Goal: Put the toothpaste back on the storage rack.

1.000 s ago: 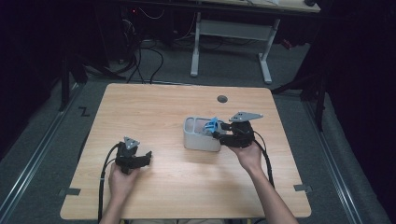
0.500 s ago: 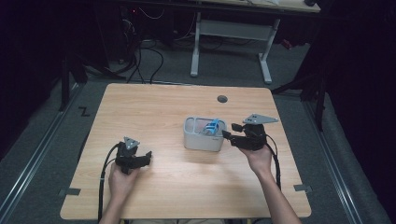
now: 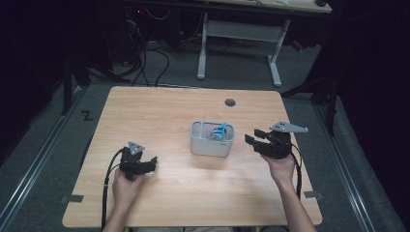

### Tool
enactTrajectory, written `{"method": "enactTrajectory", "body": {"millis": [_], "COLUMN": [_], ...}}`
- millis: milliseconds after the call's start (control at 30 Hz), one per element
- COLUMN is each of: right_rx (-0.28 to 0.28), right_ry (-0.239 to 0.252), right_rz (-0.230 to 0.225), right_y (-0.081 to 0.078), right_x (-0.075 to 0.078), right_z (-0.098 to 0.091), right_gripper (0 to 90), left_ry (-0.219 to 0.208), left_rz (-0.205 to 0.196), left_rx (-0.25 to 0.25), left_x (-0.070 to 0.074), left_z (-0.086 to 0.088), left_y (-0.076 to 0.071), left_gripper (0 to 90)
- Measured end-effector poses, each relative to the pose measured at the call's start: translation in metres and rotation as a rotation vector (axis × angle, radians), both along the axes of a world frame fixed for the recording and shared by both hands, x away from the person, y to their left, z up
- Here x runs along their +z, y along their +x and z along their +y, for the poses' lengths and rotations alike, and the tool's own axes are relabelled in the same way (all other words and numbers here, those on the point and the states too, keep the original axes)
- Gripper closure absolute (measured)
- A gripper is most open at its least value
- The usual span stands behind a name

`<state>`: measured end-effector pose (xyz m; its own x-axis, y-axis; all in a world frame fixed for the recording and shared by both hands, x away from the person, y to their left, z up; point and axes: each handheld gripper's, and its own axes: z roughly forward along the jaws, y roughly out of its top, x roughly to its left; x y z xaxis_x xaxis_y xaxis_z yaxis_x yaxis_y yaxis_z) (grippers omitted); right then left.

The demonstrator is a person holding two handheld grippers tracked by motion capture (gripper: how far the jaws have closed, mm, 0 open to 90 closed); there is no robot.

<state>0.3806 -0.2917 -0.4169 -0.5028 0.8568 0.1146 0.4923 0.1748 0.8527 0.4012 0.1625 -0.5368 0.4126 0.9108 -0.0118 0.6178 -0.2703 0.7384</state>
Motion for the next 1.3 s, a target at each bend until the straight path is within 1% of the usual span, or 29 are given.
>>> {"method": "enactTrajectory", "body": {"millis": [67,100,200,267,300,333,367,433,500,567,600,733,767,800,833,933,967,1100,1200,1267,1300], "right_rx": [-0.014,-0.014,-0.042,-0.052,-0.062,-0.066,-0.081,-0.086,-0.102,-0.107,-0.118,-0.132,-0.142,-0.142,-0.147,-0.155,-0.159,-0.169,-0.194,-0.205,-0.214], "right_ry": [0.008,0.008,0.028,0.028,0.036,0.047,0.049,0.05,0.066,0.064,0.072,0.084,0.09,0.09,0.095,0.1,0.101,0.102,0.087,0.086,0.086], "right_rz": [-0.005,-0.005,0.002,0.003,-0.001,-0.002,0.001,0.002,0.011,0.013,0.011,0.015,0.024,0.024,0.031,0.042,0.052,0.062,0.07,0.074,0.084], "right_y": [-0.002,-0.002,-0.006,-0.007,-0.009,-0.011,-0.012,-0.013,-0.016,-0.017,-0.019,-0.021,-0.022,-0.022,-0.022,-0.023,-0.024,-0.025,-0.026,-0.025,-0.025], "right_x": [-0.001,-0.001,-0.004,-0.005,-0.006,-0.006,-0.008,-0.009,-0.012,-0.013,-0.015,-0.02,-0.025,-0.025,-0.028,-0.035,-0.039,-0.043,-0.048,-0.049,-0.051], "right_z": [-0.006,-0.006,-0.015,-0.017,-0.019,-0.022,-0.026,-0.027,-0.034,-0.036,-0.04,-0.045,-0.048,-0.048,-0.05,-0.053,-0.055,-0.058,-0.061,-0.062,-0.063], "right_gripper": [49.7,49.7,52.2,52.9,53.4,53.6,53.7,53.6,53.6,53.6,53.6,53.6,53.5,53.5,53.6,53.6,53.7,53.9,53.8,53.7,53.7], "left_ry": [0.0,0.0,0.0,0.0,0.0,0.0,0.0,0.0,0.0,0.0,0.001,0.001,0.001,0.001,0.0,0.001,0.001,0.001,0.001,0.001,0.001], "left_rz": [0.0,0.0,0.0,0.0,0.0,0.0,0.0,0.0,0.0,0.0,0.0,0.0,0.0,0.0,0.0,0.0,0.0,0.0,0.0,0.0,0.0], "left_rx": [0.0,0.0,0.001,0.0,0.0,0.001,0.001,0.001,0.001,0.001,0.001,0.001,0.001,0.001,0.001,0.001,0.001,0.001,0.001,0.001,0.002], "left_x": [0.0,0.0,0.0,0.0,0.0,0.0,0.0,0.0,0.0,0.0,0.0,0.0,0.0,0.0,0.0,0.0,0.0,0.0,0.0,0.0,0.0], "left_z": [0.0,0.0,0.0,0.0,0.0,0.0,0.0,0.0,0.0,0.0,0.0,0.0,0.0,0.0,0.0,0.0,0.0,0.0,0.0,0.0,0.0], "left_y": [0.0,0.0,0.0,0.0,0.0,0.0,0.0,0.0,0.0,0.0,0.0,0.0,0.0,0.0,0.0,0.0,0.0,0.0,0.0,0.0,0.0], "left_gripper": [24.1,24.1,24.1,24.1,24.1,24.1,24.1,24.1,24.1,24.1,24.1,24.1,24.1,24.1,24.1,24.1,24.1,24.1,24.1,24.1,24.1]}}
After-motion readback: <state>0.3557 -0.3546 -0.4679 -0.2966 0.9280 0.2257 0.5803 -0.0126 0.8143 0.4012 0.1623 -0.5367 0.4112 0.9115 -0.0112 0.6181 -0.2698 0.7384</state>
